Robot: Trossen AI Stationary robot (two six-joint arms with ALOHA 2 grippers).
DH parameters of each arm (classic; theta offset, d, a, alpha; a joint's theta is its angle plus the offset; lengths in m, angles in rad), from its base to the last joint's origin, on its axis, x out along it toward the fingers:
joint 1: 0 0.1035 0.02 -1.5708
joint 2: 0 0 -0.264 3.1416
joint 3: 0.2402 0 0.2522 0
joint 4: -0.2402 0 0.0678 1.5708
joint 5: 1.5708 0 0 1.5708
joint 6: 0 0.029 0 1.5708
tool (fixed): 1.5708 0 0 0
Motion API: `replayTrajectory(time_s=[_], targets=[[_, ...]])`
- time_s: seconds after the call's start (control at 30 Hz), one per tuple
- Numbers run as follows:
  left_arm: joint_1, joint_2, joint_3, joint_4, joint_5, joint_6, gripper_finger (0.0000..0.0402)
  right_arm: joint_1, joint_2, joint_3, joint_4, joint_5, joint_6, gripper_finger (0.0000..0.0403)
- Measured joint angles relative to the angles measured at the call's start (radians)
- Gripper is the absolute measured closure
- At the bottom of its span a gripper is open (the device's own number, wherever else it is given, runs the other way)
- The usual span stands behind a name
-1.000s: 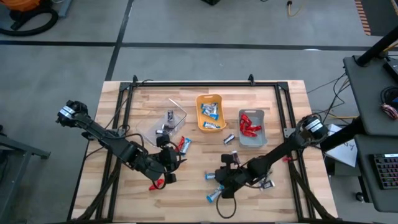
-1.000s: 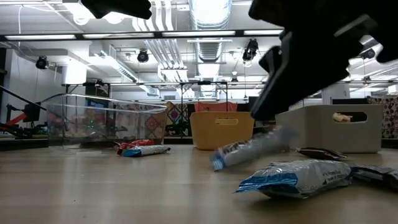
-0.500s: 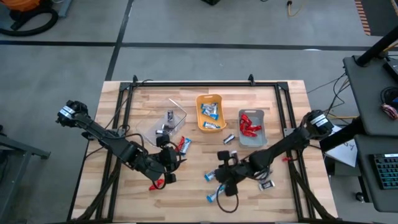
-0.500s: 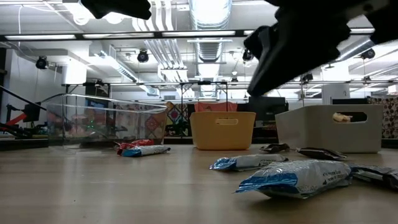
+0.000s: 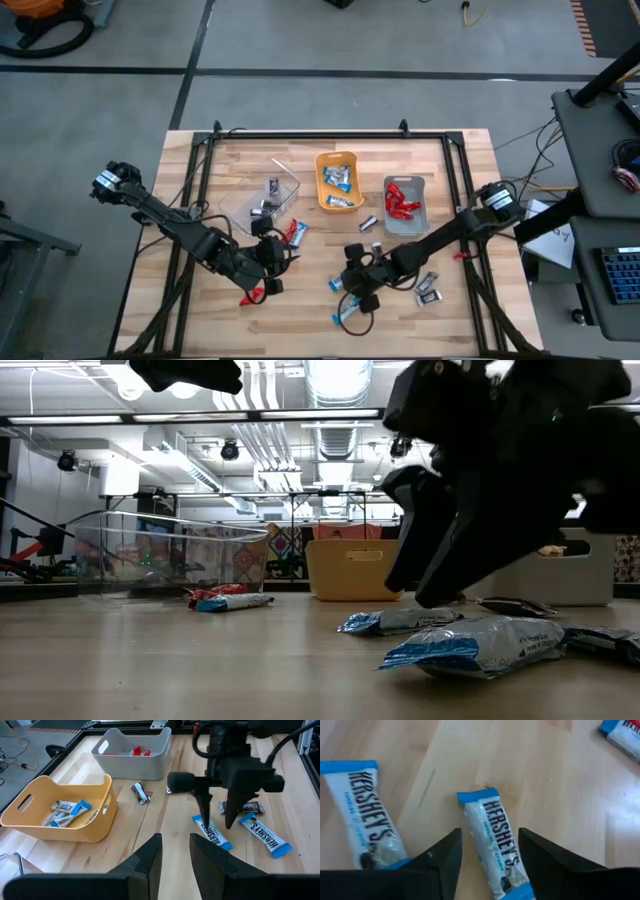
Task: Organize candy in baskets
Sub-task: Put the white chocolate into the yellow bin
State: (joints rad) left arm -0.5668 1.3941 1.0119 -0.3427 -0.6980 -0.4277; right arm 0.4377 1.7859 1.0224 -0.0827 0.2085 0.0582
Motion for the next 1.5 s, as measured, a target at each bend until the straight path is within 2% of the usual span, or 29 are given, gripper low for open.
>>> replayTrajectory(time_s=[0.17, 0.33, 0.47, 0.83, 1.2, 1.5], targets=[[0.000, 0.000, 0.000, 0.000, 0.000, 0.000, 0.0318, -0.033, 0.002, -0.042, 0.023, -0.010, 0.000, 0.0191], [0.000, 0.000, -0.001, 0.002, 0.000, 0.000, 0.0318, -0.070, 0.002, -0.106, 0.133, -0.089, -0.006, 0.0191], [0.000, 0.000, -0.001, 0.003, 0.000, 0.000, 0.0318, -0.088, 0.001, -0.147, 0.199, -0.124, -0.007, 0.0218], [0.001, 0.000, -0.001, 0.006, -0.001, 0.000, 0.0318, -0.096, 0.001, -0.194, 0.310, -0.156, -0.040, 0.0351], [0.001, 0.000, -0.001, 0.007, -0.001, 0.000, 0.0318, -0.096, 0.003, -0.197, 0.337, -0.176, -0.040, 0.0392], [0.001, 0.000, -0.001, 0.006, -0.001, -0.001, 0.0318, -0.096, 0.001, -0.197, 0.352, -0.161, -0.040, 0.0395]])
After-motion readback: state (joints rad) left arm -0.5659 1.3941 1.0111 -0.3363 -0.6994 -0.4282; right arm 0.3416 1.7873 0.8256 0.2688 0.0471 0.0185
